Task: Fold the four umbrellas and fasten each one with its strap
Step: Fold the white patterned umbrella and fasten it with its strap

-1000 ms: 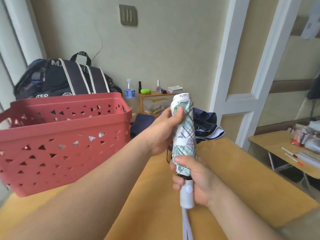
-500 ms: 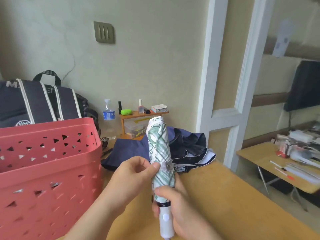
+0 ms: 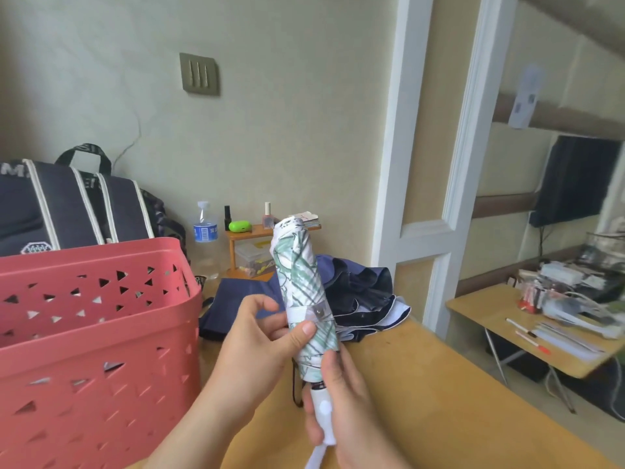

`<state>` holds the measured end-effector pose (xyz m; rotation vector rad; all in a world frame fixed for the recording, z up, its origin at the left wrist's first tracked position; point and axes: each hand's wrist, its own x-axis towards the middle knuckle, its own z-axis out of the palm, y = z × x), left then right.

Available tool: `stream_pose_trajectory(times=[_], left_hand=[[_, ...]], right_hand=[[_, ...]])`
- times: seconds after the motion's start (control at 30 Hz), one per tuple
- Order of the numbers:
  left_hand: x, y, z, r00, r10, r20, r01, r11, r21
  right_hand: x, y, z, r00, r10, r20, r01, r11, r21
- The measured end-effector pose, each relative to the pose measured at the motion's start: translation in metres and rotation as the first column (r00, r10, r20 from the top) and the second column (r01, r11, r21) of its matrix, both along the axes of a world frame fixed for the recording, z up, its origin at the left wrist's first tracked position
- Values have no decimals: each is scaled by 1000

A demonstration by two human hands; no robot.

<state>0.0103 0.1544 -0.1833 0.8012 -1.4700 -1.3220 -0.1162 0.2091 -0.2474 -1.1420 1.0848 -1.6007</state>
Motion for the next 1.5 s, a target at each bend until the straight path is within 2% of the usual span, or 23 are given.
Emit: stream_pose_trajectory(times=[0.1, 0.17, 0.27, 0.43, 0.67, 0.8, 0.93, 1.0, 1.1, 1.2, 1.33, 1.43, 1.5], left_hand=[[-1, -1, -8, 934, 180, 308, -118, 971, -208], [-2, 2, -11, 910, 218, 353, -122, 954, -275], [-4, 1, -14, 897, 218, 384, -113, 954, -278], [-10, -5, -19, 962, 40, 269, -25, 998, -58], [-7, -2, -17, 990, -65, 127, 58, 997, 59], [-8, -2, -20, 979, -31, 200, 32, 999, -4], [-9, -1, -22, 985, -38, 168, 43, 999, -25], [-8, 0, -23, 989, -62, 133, 63, 998, -5], [-7, -3, -25, 994, -25, 102, 25, 1000, 2], [-7, -4, -22, 995, -15, 102, 19, 999, -42], [-4, -6, -20, 989, 18, 145, 2, 991, -135], [-3, -9, -24, 982, 44, 182, -19, 990, -139], [-5, -7, -25, 981, 48, 190, -24, 991, -128]], right_hand=[[-2, -3, -5, 991, -131, -41, 129, 991, -47], [-4, -6, -7, 978, -193, -77, 187, 979, -78], [-7, -9, -11, 961, -244, -132, 233, 968, -99], [-8, -11, -14, 957, -252, -145, 244, 967, -72], [-7, -4, -7, 974, -222, -46, 222, 975, -4], [-9, -1, -1, 972, -235, -13, 235, 972, 18], [-10, 2, 2, 976, -216, 36, 214, 976, 39], [-11, 3, 4, 986, -134, 100, 128, 990, 63], [-12, 6, 9, 961, 75, 266, -114, 985, 132], [-13, 5, 7, 929, 230, 290, -262, 962, 79], [-17, 5, 2, 982, 161, 101, -169, 982, 82], [-16, 5, 1, 978, 163, 132, -176, 980, 93], [-17, 1, 0, 986, 95, 139, -111, 987, 114]])
